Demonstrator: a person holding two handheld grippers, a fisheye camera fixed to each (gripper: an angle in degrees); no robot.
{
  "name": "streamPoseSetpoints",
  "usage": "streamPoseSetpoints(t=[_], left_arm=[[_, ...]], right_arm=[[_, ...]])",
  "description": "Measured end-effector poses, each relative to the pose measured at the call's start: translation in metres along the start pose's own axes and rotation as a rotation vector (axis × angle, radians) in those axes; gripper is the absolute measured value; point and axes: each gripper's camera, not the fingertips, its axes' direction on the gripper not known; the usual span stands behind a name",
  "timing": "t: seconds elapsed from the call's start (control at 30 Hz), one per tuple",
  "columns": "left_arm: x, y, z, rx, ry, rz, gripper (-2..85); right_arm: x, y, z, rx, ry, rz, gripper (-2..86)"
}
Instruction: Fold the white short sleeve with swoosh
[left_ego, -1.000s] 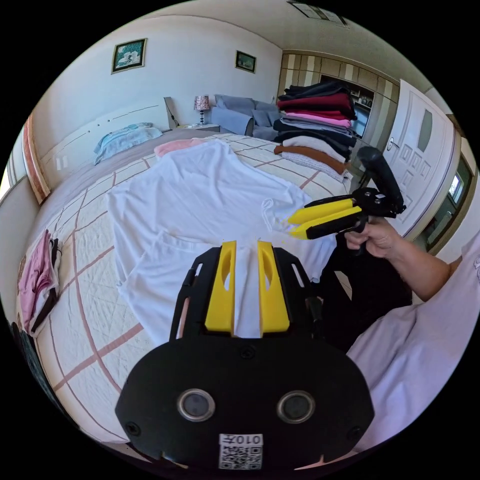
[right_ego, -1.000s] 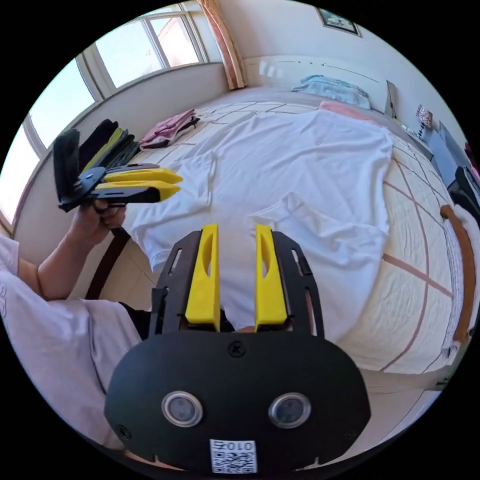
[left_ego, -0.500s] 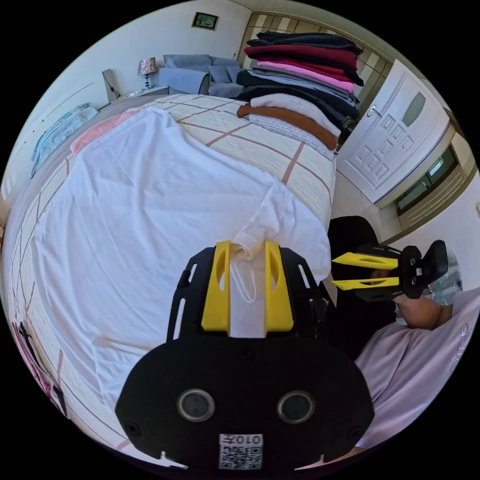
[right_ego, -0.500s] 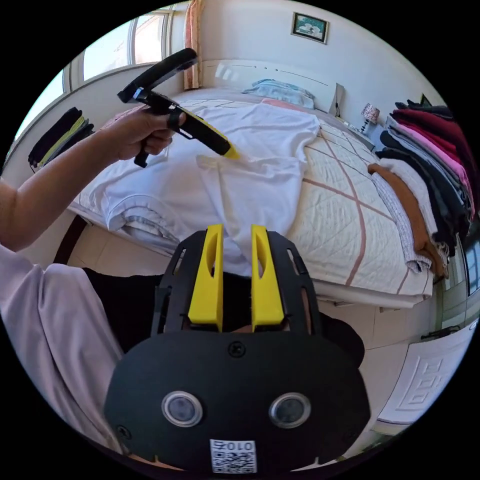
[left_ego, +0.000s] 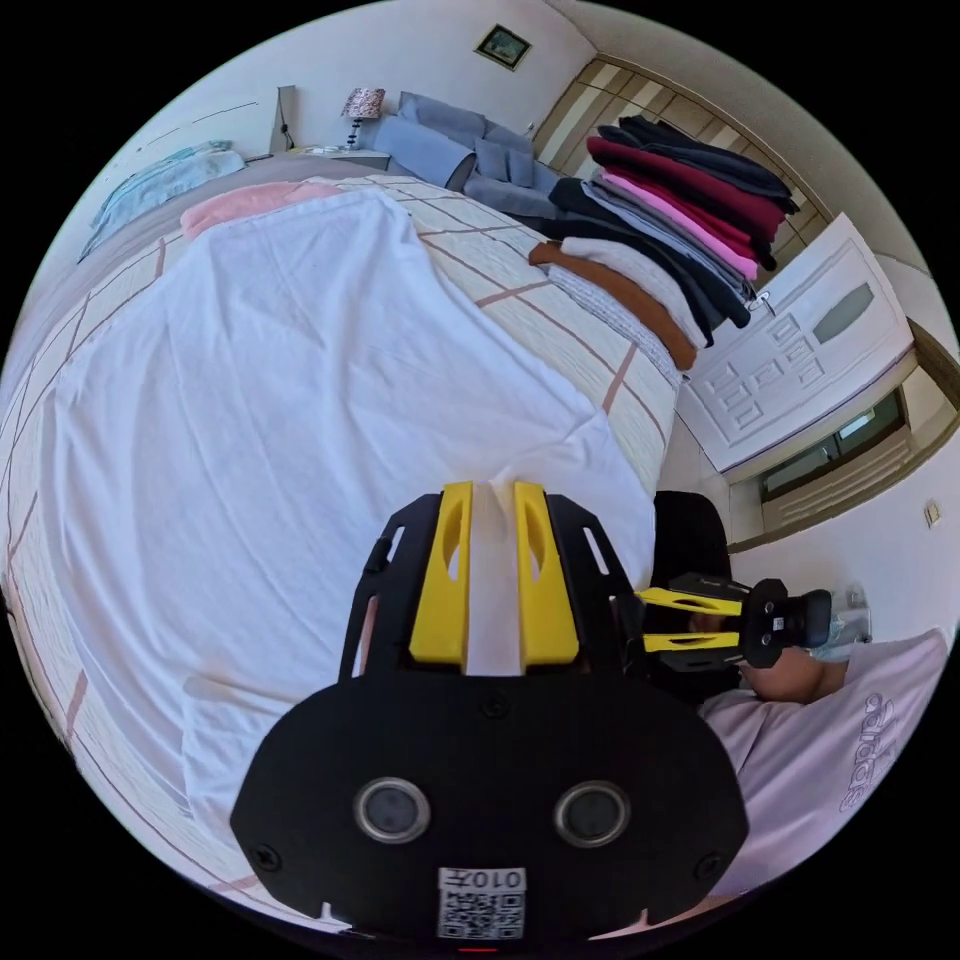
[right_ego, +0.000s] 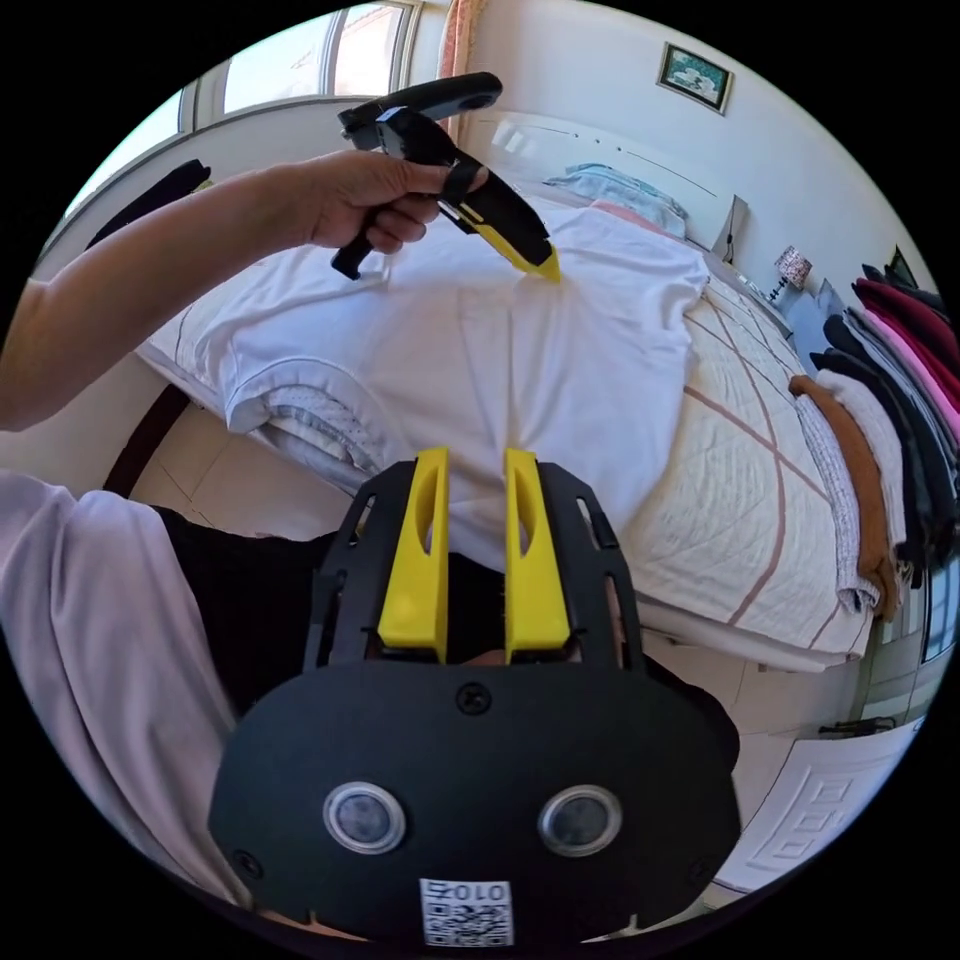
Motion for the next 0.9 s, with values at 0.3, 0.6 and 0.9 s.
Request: streamPoseSetpoints(t=[0.3, 0.6, 0.9], left_arm=[[0.018, 0.103, -0.098, 0.192, -0.263, -0.01, 5.3], [0.014, 0.192, -0.138, 0.187, -0.371, -0.044, 5.3], [0.004, 0.213, -0.136, 0.206, -0.291, -0.067, 5.6]], right_arm=[[0.019, -0.046, -0.022, 0.132, -0.085, 0.017, 7.3], [0.033, -0.082, 0.027, 0.026, -0.215, 0.091, 6.3], [-0.021, -0.052, -0.005, 0.058, -0.082, 0.016, 4.3]])
